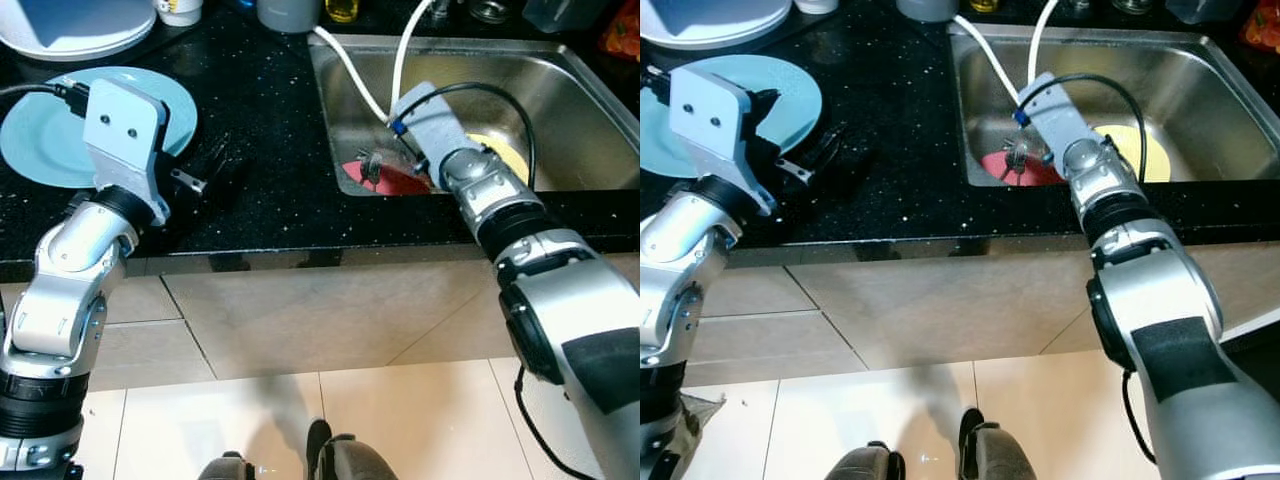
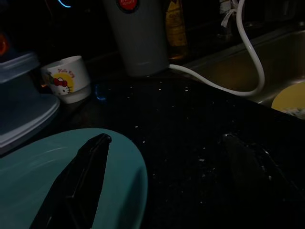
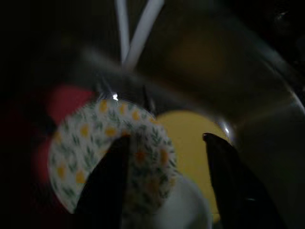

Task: Kitchen organization

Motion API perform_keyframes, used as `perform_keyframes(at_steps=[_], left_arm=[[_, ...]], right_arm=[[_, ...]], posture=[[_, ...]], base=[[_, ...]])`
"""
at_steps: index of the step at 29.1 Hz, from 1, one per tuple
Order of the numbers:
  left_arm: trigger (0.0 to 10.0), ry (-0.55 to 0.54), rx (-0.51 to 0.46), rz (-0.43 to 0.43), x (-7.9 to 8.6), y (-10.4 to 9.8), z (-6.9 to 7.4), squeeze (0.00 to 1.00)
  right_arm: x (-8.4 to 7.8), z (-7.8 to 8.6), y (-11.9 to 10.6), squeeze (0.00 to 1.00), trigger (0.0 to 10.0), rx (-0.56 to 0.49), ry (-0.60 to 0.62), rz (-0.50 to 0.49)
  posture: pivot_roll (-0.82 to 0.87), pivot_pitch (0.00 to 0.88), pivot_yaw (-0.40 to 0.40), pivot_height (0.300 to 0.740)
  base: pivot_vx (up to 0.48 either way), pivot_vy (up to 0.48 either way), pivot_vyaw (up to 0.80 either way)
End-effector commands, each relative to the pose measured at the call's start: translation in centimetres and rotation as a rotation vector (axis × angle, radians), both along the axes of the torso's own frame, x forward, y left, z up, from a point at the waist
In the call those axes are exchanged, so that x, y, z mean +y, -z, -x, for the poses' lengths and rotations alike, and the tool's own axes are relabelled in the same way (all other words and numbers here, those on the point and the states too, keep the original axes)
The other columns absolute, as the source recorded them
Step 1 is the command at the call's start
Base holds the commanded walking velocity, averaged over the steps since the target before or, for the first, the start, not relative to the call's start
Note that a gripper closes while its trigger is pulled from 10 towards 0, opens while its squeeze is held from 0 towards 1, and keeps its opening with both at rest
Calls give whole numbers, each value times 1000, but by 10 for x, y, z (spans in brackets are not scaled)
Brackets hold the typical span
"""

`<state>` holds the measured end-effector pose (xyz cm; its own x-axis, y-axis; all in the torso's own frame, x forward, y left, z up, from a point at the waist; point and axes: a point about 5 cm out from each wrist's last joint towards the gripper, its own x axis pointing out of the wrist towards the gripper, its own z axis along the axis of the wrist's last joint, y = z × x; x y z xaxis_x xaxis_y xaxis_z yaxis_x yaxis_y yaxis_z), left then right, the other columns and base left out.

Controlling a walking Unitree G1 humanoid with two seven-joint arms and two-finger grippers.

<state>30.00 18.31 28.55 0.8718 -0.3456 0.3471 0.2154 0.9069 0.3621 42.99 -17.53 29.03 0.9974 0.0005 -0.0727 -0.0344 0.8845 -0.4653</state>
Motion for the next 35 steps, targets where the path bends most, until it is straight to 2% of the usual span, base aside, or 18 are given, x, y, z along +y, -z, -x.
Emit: perform_keyframes(at_steps=[1, 2, 3, 4, 5, 6, 9, 14, 16, 18, 19, 21, 22, 25, 26, 27, 28, 35], left_arm=[[10000, 3, -13, -18, 0, -3, 1, 0], [10000, 3, -19, -14, 1, -5, 0, 0], [10000, 3, -19, -14, 1, -5, 0, 0], [10000, 3, -24, -10, 1, -6, -1, 0], [10000, 3, -24, -10, 1, -6, -1, 0], [10000, 4, -31, -10, 2, -7, -4, 0], [10000, 8, -40, -23, 0, -8, -6, 0], [10000, -6, -60, -120, 1, -11, -7, 0], [10000, -34, -83, -232, 7, -18, -5, 0], [10000, -64, -115, -447, 13, -27, -1, 0], [10000, -64, -115, -447, 13, -27, -1, 0], [10000, -91, -126, -617, 22, -35, 4, 0], [10000, -91, -126, -617, 22, -35, 4, 0], [10000, -111, -82, -827, 41, -47, 16, 0], [10000, -111, -82, -827, 41, -47, 16, 0], [10000, -112, -41, -889, 47, -46, 19, 0], [10000, -103, 58, -942, 57, -44, 27, 0], [10000, -51, 247, -966, 66, -32, 40, 0]], right_arm=[[-5, 1, -15, 984, 10000, -54, -24, -97], [-2, 2, -31, 608, 10000, -126, -118, -239], [-2, 2, -31, 608, 10000, -126, -118, -239], [0, 5, -45, 173, 10000, -193, -226, -388], [0, 5, -45, 173, 10000, -193, -226, -388], [-3, 12, -63, 0, 10000, -306, -384, -619], [-8, 21, -69, 0, 10000, -404, -544, -819], [-2, 33, -52, 0, 10000, -421, -704, -940], [6, 44, -40, 0, 10000, -422, -803, -984], [15, 62, -35, 0, 10000, -461, -950, -971], [15, 62, -35, 0, 10000, -461, -950, -971], [21, 87, -37, 0, 10000, -493, -1163, -975], [21, 87, -37, 0, 10000, -493, -1163, -975], [18, 119, -40, 0, 10000, -506, -1411, -1023], [18, 119, -40, 0, 10000, -506, -1411, -1023], [19, 122, -38, 0, 10000, -489, -1425, -1011], [23, 125, -29, 0, 10000, -447, -1410, -985], [28, 127, -18, 0, 10000, -401, -1356, -941]], posture=[[182, 208, -86, 740], [177, 192, -81, 740], [177, 192, -81, 740], [171, 182, -79, 740], [171, 182, -79, 740], [166, 171, -76, 740], [157, 151, -71, 740], [159, 129, -65, 740], [161, 125, -61, 740], [167, 120, -60, 740], [167, 120, -60, 740], [183, 118, -56, 740], [183, 118, -56, 740], [185, 117, -48, 740], [185, 117, -48, 740], [187, 117, -44, 740], [197, 120, -38, 740], [214, 121, -34, 740]], base=[[0, 0, 0], [0, 0, 0], [0, 0, 0], [0, 0, 0], [0, 0, 0], [0, 0, 0], [0, 0, 0], [0, 0, 0], [0, 0, 0], [0, 0, 0], [0, 0, 0], [0, 0, 0], [0, 0, 0], [0, 0, 0], [0, 0, 0], [0, 0, 0], [0, 0, 0], [0, 0, 0]])
